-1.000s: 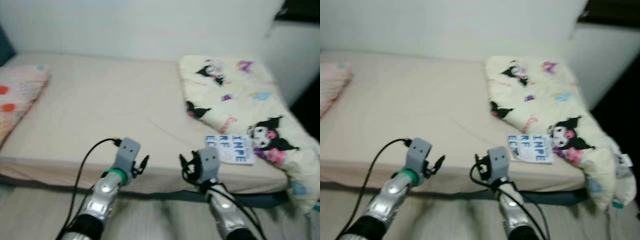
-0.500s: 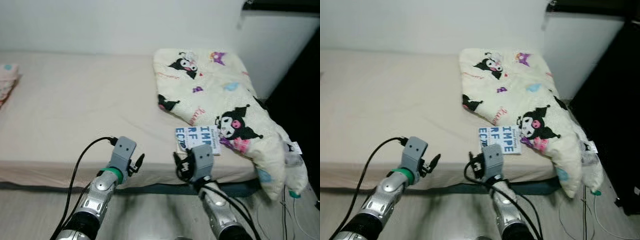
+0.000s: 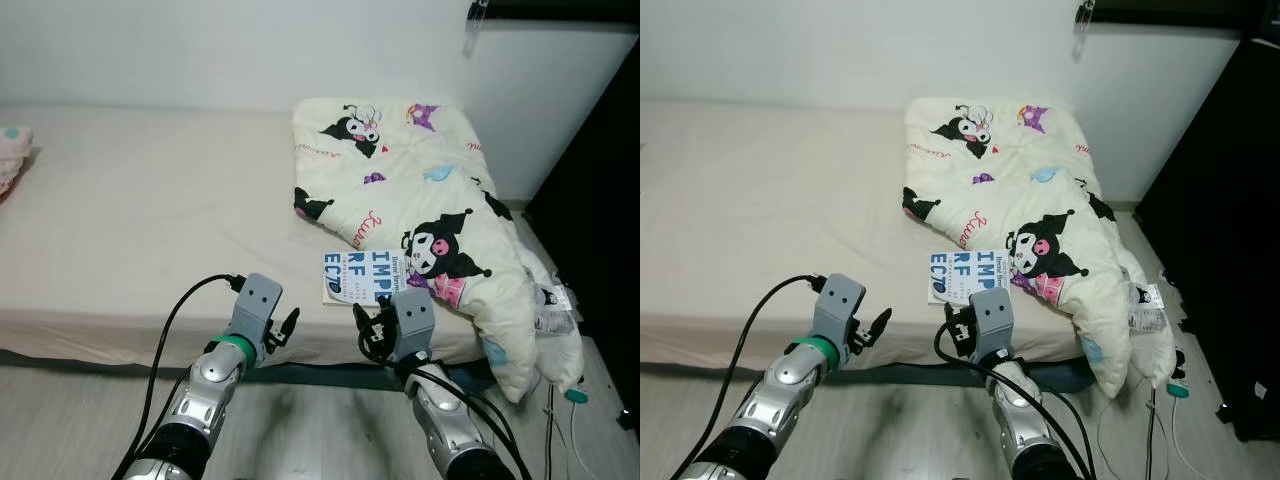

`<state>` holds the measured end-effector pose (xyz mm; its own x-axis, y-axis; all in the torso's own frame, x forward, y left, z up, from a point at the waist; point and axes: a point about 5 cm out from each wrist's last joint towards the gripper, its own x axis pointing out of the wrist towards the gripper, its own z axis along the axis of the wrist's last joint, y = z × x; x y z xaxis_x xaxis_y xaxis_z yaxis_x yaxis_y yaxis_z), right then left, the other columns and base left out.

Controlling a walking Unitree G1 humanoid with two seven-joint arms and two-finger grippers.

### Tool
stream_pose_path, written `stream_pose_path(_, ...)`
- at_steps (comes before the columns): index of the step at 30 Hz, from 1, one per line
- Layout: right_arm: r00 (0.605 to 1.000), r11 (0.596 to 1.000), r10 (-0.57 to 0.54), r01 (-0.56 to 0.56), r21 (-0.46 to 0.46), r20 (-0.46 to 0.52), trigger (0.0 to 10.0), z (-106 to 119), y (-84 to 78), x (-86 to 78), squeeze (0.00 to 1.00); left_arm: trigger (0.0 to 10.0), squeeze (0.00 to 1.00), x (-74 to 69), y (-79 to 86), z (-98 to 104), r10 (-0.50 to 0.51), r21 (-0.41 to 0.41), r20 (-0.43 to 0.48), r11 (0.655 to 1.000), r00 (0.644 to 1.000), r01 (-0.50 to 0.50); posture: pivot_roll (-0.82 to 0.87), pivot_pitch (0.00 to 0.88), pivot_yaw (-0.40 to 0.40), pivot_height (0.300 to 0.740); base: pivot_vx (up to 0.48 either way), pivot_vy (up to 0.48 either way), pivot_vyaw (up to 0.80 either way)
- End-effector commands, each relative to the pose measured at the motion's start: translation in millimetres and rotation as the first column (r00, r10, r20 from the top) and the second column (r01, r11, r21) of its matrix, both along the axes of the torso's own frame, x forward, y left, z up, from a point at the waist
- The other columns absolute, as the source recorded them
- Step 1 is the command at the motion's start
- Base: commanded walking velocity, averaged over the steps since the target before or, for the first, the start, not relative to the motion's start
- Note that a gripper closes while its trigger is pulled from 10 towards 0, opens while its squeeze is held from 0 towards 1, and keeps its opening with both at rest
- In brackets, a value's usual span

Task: Clean up the room

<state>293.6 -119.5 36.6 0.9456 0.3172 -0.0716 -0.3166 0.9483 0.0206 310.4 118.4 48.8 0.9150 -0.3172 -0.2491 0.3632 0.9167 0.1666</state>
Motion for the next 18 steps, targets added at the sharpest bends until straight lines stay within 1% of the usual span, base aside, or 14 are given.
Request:
stream_pose_path(1,1.000,1.000,-0.003,0.003,0.003,-0.019,10.0,-4.5,0.6,-3.0,0.00,10.0,0.00,-2.4,2.6,-5.4,0.012,-0.013,-0.027,1.000,1.000,-0.013,-0.04,0.003,0.052,0.740,0.000,0.000,0.00)
stream_pose_path(6,1.000,1.000,-0.005,0.005,0.003,-0.018,10.0,-4.4,0.4,-3.0,0.00,10.0,0.00,-1.7,1.2,-4.0,0.010,-0.022,-0.020,1.000,1.000,-0.010,-0.04,0.003,0.052,0.740,0.000,0.000,0.00)
stream_pose_path(18,1.000,1.000,-0.007,0.007,0.006,-0.017,10.0,-4.4,0.4,-3.4,0.00,10.0,0.00,-1.3,1.1,-4.1,0.013,-0.004,-0.017,1.000,1.000,-0.013,-0.04,0.010,0.052,0.740,0.000,0.000,0.00)
